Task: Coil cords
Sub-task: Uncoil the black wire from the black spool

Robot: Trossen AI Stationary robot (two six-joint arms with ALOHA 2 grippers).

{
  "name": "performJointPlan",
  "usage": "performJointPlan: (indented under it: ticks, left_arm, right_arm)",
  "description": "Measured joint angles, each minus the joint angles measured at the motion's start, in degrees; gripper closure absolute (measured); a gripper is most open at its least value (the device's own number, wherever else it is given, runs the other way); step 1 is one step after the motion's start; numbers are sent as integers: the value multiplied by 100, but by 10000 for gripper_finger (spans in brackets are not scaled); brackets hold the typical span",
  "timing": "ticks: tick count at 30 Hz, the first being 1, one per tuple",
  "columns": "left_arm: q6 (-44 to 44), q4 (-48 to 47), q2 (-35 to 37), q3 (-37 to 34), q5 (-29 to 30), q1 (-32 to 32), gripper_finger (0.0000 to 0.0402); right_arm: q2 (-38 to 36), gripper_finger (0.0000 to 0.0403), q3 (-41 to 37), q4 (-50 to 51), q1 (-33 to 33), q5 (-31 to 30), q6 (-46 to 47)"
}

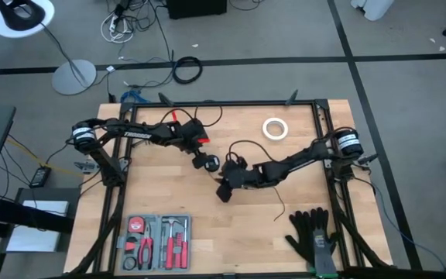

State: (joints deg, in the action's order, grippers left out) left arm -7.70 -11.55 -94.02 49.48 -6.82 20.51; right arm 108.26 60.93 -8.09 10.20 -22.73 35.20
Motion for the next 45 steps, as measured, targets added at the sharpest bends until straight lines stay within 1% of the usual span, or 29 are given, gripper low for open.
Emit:
performJointPlan:
  ticks: [2, 6, 9, 10, 15, 18, 22, 23, 26, 28, 30, 33, 36, 38, 41, 43, 45]
  left_arm:
    - [-5, 75, -1, -1, -77, 0, 35]
    - [-23, 72, -11, -1, -116, -19, 35]
    - [-31, 101, -11, -1, -130, -77, 35]
    - [-33, 84, -11, -1, -132, -114, 35]
    - [-43, 140, -74, -1, 106, -321, 35]
    - [-68, 221, -186, 10, 223, -378, 35]
    - [-74, 231, -258, 25, 323, -387, 35]
    - [-73, 230, -261, 27, 398, -380, 35]
    - [-31, 218, -270, 25, 430, -293, 35]
    - [-14, 187, -280, 16, 463, -229, 35]
    - [-4, 116, -282, 10, 518, -155, 35]
    - [16, 112, -284, 13, 341, -77, 34]
    - [101, 18, -284, 10, 365, 19, 34]
    - [114, 6, -280, 14, 463, 36, 34]
    - [114, 19, -287, 14, 250, 31, 34]
    - [120, 4, -287, 13, 302, 70, 34]
    - [120, -7, -280, 12, 459, 119, 35]
  right_arm:
    - [205, 280, -42, -278, 31, 36, -136]
    - [667, 280, 90, -314, 96, 94, -381]
    - [950, 280, 222, -291, 105, 4, -502]
    - [1040, 281, 267, -273, 105, -114, -514]
    - [1118, 292, 305, -262, 91, -310, -510]
    - [1112, 314, 305, -186, 85, -296, -494]
    - [1085, 384, 310, 20, 120, -147, -304]
    - [1064, 392, 315, 129, 152, -90, -182]
    - [929, 395, 327, 678, 330, 147, 415]
    - [813, 399, 325, 1066, 550, 395, 616]
    - [698, 399, 323, 1530, 879, 514, 988]
    - [480, 400, 321, 2409, 1463, 505, 1851]
    - [213, 401, 305, 3317, 2126, 509, 2937]
    - [4, 401, 285, 3915, 2575, 712, 3757]
    - [-318, 401, 246, 4823, 3211, 962, 5103]
    - [-553, 402, 259, 5330, 3613, 1301, 6074]
    - [-688, 402, 272, 5988, 3995, 1968, 7134]
